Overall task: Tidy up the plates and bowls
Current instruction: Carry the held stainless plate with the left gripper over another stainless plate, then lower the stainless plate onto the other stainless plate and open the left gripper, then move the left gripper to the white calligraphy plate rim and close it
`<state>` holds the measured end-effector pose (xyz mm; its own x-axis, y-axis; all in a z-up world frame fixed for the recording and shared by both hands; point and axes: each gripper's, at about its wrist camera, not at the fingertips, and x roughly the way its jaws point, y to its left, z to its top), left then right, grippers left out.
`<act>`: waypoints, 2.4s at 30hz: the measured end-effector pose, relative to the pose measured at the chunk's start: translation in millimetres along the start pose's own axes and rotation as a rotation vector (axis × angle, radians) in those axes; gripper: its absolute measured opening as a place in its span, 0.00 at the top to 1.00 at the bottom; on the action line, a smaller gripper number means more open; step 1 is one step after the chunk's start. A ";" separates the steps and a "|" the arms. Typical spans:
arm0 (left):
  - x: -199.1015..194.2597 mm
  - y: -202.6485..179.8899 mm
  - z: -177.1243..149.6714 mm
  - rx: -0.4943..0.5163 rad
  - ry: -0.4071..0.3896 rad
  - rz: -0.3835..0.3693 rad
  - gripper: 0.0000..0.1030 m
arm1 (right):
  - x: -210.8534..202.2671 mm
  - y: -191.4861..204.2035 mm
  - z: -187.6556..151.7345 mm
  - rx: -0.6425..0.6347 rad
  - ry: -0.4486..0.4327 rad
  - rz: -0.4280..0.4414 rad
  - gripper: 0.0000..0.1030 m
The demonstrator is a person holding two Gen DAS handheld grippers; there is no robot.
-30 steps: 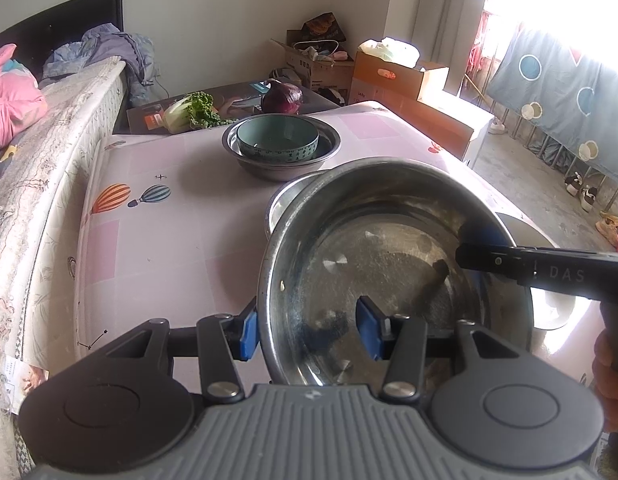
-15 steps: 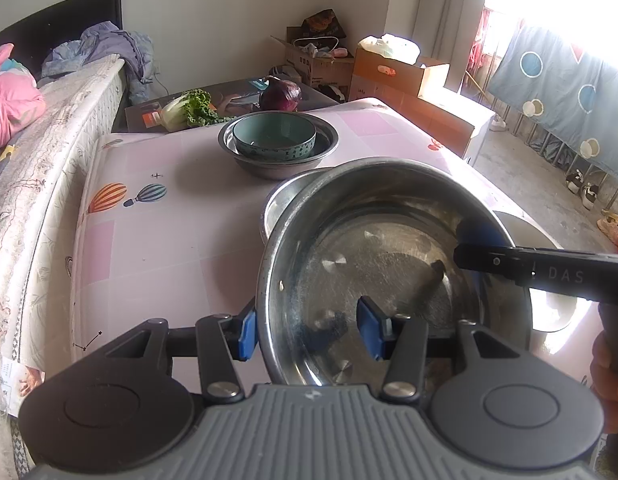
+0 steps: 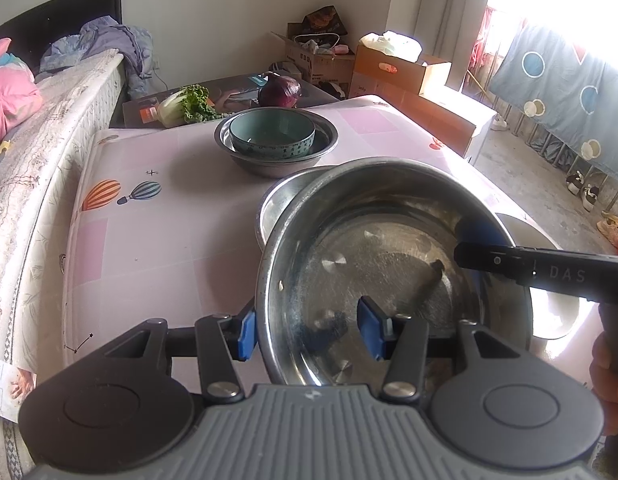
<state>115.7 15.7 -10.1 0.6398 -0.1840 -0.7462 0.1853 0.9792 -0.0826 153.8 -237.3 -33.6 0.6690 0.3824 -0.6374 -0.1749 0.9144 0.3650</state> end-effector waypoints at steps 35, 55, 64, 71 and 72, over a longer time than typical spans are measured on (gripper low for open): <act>80.7 12.2 45.8 -0.069 0.094 -0.041 0.49 | 75.5 -28.8 39.0 0.008 0.065 -0.052 0.67; 68.7 18.5 47.7 -0.109 0.080 -0.051 0.40 | 77.0 -39.3 54.8 0.013 0.025 -0.100 0.49; 45.0 4.8 39.4 -0.091 0.054 -0.080 0.37 | 23.8 -60.2 43.8 0.043 -0.062 -0.116 0.46; 38.2 -33.6 24.9 -0.046 0.058 -0.199 0.33 | -39.1 -108.2 23.8 0.081 -0.144 -0.211 0.41; 38.8 -39.6 23.2 -0.041 0.061 -0.216 0.33 | -48.0 -119.4 19.2 0.090 -0.154 -0.230 0.40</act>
<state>150.4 -32.2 -20.4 0.5424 -0.3852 -0.7466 0.2818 0.9206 -0.2703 156.4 -367.4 -33.5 0.7866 0.1353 -0.6025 0.0541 0.9569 0.2855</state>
